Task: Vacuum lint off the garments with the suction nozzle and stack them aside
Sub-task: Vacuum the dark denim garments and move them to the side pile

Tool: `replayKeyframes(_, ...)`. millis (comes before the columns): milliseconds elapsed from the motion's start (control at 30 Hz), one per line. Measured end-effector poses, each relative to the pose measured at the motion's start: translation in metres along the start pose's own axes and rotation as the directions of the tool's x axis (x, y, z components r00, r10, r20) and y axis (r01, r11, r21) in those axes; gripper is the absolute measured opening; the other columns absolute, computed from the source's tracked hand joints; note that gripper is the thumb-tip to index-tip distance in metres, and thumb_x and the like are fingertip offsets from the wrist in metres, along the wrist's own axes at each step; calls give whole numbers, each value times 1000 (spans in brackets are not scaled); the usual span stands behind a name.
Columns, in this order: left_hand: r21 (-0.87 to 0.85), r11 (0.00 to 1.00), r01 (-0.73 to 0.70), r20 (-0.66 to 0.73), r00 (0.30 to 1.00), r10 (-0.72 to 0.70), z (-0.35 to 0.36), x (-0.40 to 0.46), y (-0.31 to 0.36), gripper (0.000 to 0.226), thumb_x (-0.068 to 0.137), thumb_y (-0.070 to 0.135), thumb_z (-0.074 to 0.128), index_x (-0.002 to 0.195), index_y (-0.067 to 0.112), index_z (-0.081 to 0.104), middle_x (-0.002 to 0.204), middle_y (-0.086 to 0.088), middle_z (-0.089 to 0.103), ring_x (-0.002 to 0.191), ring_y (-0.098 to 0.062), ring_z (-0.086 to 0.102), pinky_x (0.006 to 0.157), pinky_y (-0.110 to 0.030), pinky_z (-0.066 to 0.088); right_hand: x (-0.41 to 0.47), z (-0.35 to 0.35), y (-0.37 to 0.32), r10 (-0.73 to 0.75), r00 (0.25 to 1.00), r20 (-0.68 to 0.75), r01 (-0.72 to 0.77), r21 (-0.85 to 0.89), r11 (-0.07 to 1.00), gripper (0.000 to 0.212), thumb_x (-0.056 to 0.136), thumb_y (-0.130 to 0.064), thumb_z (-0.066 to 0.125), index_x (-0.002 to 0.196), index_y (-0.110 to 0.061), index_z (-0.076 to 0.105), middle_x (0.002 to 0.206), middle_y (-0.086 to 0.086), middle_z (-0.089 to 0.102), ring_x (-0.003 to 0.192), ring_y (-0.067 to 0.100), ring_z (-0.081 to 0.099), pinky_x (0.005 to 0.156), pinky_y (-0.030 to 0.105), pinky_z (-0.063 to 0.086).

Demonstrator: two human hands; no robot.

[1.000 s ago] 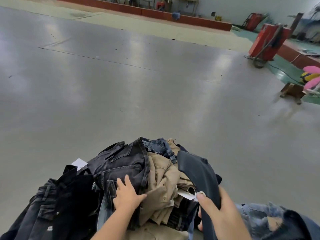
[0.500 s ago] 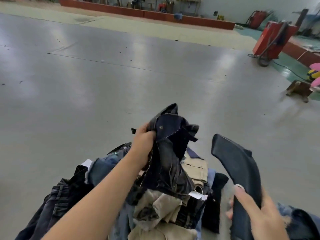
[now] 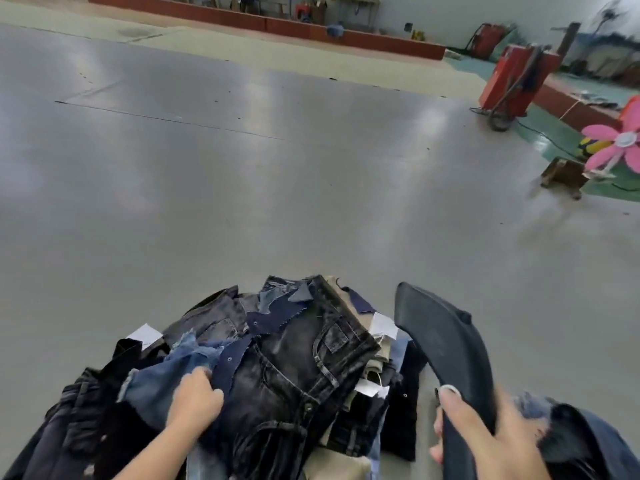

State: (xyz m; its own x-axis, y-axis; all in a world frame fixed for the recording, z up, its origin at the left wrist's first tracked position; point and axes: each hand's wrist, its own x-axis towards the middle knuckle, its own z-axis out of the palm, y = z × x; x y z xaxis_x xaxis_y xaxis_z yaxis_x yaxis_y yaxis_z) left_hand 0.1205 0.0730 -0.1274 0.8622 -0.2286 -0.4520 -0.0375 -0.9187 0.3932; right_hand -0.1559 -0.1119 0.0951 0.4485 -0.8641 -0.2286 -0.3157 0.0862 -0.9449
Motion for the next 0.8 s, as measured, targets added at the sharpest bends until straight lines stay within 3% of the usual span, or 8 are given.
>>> replayKeyframes(133,-2,970,-245,191,952,241,25,-16,51,6,90,24,51,93,28,54,100,1,68,87,-16,62,79,-26,49,5,6,11,53,997,51,-48,-97,994,20,81,-16,71,86,-31,58,60,0,68,61,26,65,65,38,51)
replayKeyframes(200,-160,987,-28,497,861,105,37,-28,77,21,93,41,53,93,21,60,91,-1,69,74,-14,63,69,-25,50,7,11,10,93,992,86,-80,-147,986,25,80,-16,72,83,-33,54,62,-10,68,65,21,64,67,36,51)
replayKeyframes(300,-160,878,451,871,483,-90,72,-43,87,82,87,72,40,130,3,52,122,-13,61,107,-24,64,88,-36,53,9,15,14,130,985,111,-111,-166,980,28,78,-16,74,86,-34,55,67,2,70,68,28,67,74,43,54)
replayKeyframes(400,-571,373,732,763,641,-90,111,-65,91,71,92,52,52,142,2,39,147,-18,40,135,-32,40,111,-42,33,13,14,18,95,991,96,-75,-188,979,29,77,-15,74,82,-34,53,60,-17,67,58,-1,62,58,17,43)
replayKeyframes(533,-718,-439,540,670,709,-221,127,-84,111,45,88,40,65,116,5,57,133,-15,55,102,-27,60,93,-37,49,14,11,15,101,993,67,-89,-170,981,27,79,-14,72,82,-35,55,60,-8,68,56,12,66,62,30,52)
replayKeyframes(633,-759,-531,378,603,717,-350,102,-82,132,32,89,23,65,115,8,53,126,-14,59,73,-22,57,54,-28,48,12,8,12,80,995,54,-71,-150,986,24,81,-15,71,83,-34,56,59,6,66,54,27,64,61,37,52)
replayKeyframes(700,-816,-495,298,500,793,-347,66,-86,146,27,87,17,62,111,9,52,107,-14,63,69,-27,60,51,-31,50,12,6,8,87,995,56,-80,-116,990,22,82,-16,70,86,-32,56,56,8,64,50,28,62,54,33,48)
replayKeyframes(800,-901,-343,266,296,954,-39,12,-103,156,20,86,12,57,104,7,63,81,-14,70,65,-30,68,51,-36,54,13,0,2,75,997,10,-75,-61,995,17,84,-17,68,93,-26,58,53,4,64,45,21,61,50,31,44)
